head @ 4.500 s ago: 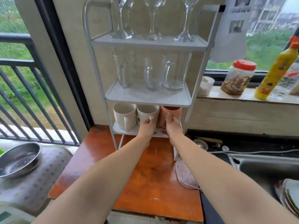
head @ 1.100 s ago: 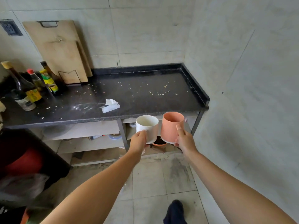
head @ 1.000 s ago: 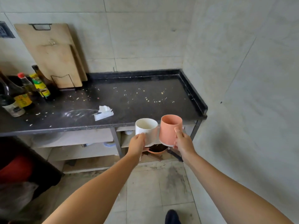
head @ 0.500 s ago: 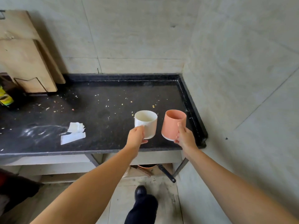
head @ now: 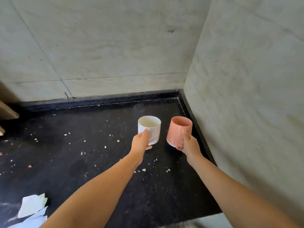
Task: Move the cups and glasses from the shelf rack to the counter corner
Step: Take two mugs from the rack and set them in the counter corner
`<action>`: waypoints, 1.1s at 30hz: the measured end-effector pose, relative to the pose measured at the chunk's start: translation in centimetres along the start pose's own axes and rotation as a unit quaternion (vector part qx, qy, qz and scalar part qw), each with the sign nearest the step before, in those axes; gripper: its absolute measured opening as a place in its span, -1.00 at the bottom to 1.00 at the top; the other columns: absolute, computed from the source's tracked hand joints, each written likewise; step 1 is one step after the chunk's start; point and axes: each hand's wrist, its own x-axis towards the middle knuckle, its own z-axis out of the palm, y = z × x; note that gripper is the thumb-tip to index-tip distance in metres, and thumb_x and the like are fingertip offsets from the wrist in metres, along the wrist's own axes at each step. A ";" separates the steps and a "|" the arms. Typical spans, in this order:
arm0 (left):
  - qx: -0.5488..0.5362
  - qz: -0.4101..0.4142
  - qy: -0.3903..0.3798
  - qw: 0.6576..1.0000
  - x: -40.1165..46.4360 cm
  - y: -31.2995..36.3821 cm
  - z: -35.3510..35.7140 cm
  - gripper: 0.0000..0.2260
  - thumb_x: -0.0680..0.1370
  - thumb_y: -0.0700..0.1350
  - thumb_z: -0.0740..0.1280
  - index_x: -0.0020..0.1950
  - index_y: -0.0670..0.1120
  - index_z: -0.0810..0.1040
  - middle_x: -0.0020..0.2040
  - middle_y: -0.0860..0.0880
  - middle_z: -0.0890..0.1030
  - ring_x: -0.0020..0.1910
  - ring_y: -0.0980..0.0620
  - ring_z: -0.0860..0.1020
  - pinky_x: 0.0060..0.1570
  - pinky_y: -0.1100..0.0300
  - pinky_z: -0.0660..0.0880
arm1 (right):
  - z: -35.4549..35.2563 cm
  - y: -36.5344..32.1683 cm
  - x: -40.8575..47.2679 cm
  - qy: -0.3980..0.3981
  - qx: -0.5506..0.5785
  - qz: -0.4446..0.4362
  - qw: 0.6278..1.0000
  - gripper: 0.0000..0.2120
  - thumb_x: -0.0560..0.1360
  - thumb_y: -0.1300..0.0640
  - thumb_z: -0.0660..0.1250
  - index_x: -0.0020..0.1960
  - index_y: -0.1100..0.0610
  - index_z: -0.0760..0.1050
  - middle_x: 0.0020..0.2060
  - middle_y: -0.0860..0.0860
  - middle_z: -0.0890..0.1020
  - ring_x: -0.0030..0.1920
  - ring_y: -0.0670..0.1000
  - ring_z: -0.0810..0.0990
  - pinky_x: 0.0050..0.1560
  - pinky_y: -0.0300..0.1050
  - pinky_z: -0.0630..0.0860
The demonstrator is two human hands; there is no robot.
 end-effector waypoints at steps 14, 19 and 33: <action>0.015 0.025 0.010 1.000 11.5 1.9 4.1 -0.67 0.63 0.06 0.15 -0.28 -0.01 0.48 -0.15 -0.04 0.52 -0.18 0.07 0.47 -0.07 0.16 0.51 | 4.9 -2.7 10.4 -0.011 0.051 -0.019 0.998 -0.54 0.65 -0.09 -0.01 0.31 0.24 0.36 -0.02 0.06 0.45 -0.15 -0.05 0.56 0.10 0.00 0.61; 0.037 0.036 0.009 0.999 14.0 1.9 4.1 -0.63 0.64 0.00 0.12 -0.34 -0.08 0.37 -0.32 -0.01 0.37 -0.26 0.09 0.41 0.12 0.04 0.54 | 5.7 -2.3 12.1 -0.007 0.032 -0.017 0.999 -0.60 0.67 -0.04 -0.04 0.19 0.25 0.37 0.00 0.14 0.57 -0.11 -0.02 0.59 0.13 -0.03 0.57; 0.028 0.038 0.021 0.999 20.5 3.9 5.3 -0.69 0.66 -0.02 0.10 -0.18 -0.06 0.51 -0.13 0.00 0.55 0.02 0.05 0.49 0.17 0.09 0.42 | 6.9 -5.4 17.6 0.009 -0.113 -0.040 0.993 -0.60 0.66 -0.02 -0.01 0.38 0.14 0.37 0.26 0.11 0.52 0.19 0.09 0.56 0.25 0.13 0.53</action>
